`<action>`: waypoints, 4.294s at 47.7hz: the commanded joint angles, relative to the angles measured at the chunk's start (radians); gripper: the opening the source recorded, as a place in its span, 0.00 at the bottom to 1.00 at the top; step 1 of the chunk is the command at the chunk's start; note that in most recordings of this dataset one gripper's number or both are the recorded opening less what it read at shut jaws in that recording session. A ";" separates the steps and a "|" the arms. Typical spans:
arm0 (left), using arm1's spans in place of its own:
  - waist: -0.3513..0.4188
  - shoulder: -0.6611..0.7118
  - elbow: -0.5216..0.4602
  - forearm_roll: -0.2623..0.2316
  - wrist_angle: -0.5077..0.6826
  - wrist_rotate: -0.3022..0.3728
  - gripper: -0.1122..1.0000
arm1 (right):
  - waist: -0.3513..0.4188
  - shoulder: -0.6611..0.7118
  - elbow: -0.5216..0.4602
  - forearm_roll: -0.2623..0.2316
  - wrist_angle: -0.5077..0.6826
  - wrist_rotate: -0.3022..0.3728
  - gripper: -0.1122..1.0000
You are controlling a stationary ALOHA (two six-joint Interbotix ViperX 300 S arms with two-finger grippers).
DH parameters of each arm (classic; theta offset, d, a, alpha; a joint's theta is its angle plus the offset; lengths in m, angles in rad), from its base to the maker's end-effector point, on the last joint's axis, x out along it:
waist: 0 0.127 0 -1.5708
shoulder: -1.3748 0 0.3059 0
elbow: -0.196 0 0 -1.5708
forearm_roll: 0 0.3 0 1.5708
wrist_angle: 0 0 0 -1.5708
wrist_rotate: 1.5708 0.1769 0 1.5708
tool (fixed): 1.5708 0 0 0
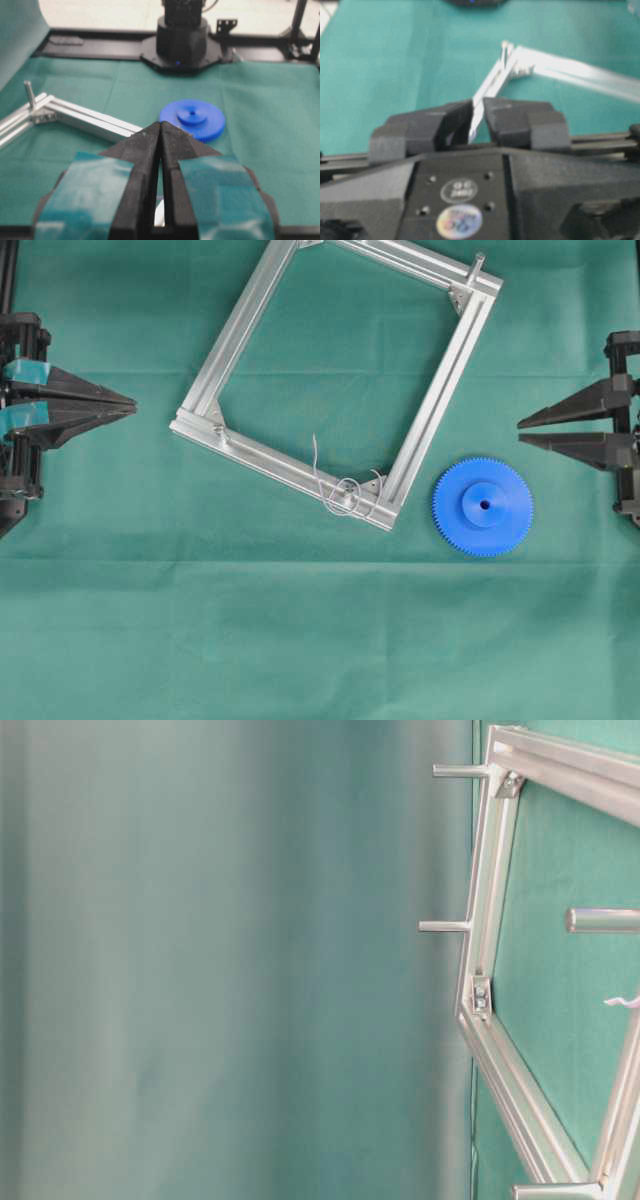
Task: Find the location of the shaft and insert the gear.
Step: 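Open the right gripper and move it toward the blue gear hub, then lower the right gripper over the gear hub and close on it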
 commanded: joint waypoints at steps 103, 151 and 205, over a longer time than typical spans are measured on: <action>0.003 0.012 -0.028 -0.003 0.043 0.000 0.11 | 0.110 0.512 -0.219 0.018 0.574 0.215 0.94; 0.003 0.015 -0.028 -0.005 0.038 -0.003 0.11 | 0.120 0.670 -0.123 -0.002 0.316 0.253 0.94; 0.003 0.017 -0.026 -0.005 0.040 -0.003 0.11 | 0.114 0.746 -0.107 -0.008 0.238 0.253 0.72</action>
